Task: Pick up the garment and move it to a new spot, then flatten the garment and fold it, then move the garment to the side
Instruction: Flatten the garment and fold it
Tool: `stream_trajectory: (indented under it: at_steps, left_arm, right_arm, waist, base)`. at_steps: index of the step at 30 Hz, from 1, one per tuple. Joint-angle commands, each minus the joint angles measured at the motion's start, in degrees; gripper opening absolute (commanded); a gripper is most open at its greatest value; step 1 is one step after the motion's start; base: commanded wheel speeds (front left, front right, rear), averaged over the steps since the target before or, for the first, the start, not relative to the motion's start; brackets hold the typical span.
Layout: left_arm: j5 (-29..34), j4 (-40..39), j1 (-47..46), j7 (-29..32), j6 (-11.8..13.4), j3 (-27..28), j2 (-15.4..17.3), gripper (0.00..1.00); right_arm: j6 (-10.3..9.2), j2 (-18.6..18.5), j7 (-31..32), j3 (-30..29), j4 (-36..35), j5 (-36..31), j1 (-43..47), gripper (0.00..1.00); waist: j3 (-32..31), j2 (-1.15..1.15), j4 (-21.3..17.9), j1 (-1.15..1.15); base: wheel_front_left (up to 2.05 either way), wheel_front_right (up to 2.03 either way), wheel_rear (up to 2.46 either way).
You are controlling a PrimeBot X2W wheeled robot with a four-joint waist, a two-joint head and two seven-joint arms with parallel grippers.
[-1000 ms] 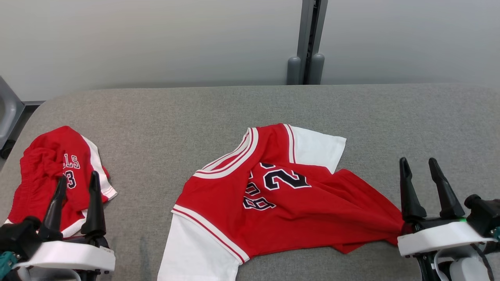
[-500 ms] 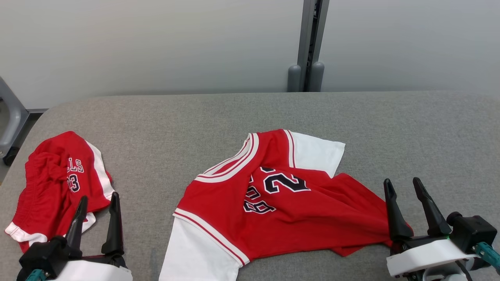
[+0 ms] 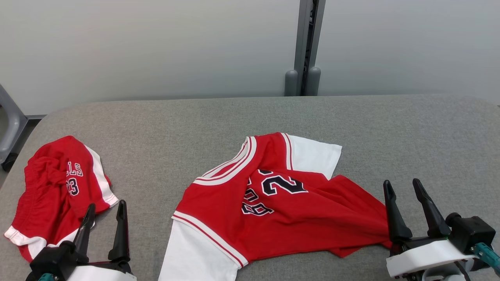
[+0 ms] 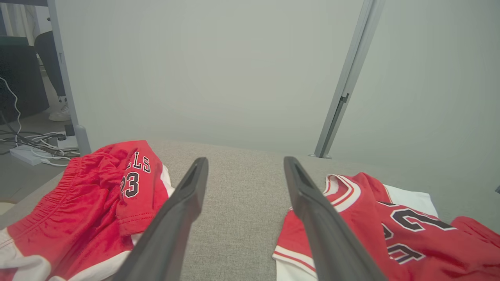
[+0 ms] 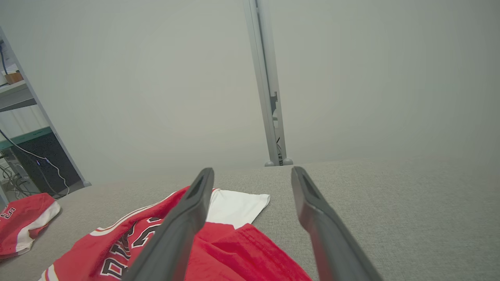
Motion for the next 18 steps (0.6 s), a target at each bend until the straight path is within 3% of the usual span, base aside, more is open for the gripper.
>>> stream_trajectory:
  at_steps: [1, 18]
  left_arm:
    - [0.4, 0.2, -0.7, -0.3, -0.4, 0.4, -0.1, 1.00]
    - [2.8, 1.8, -0.8, -0.3, -2.4, 2.1, -1.8, 1.00]
  right_arm:
    - [0.01, -0.2, -0.4, -0.3, 0.0, -0.1, 0.4, 1.00]
    - [0.01, -0.5, -0.4, -0.7, 1.3, -0.3, -0.4, 1.00]
  waist:
    - [0.0, 0.00, 0.0, 0.00]
    - [-0.3, 0.00, -0.4, 0.00]
  base:
    - [0.00, 0.00, 0.00]
    - [0.00, 0.00, 0.00]
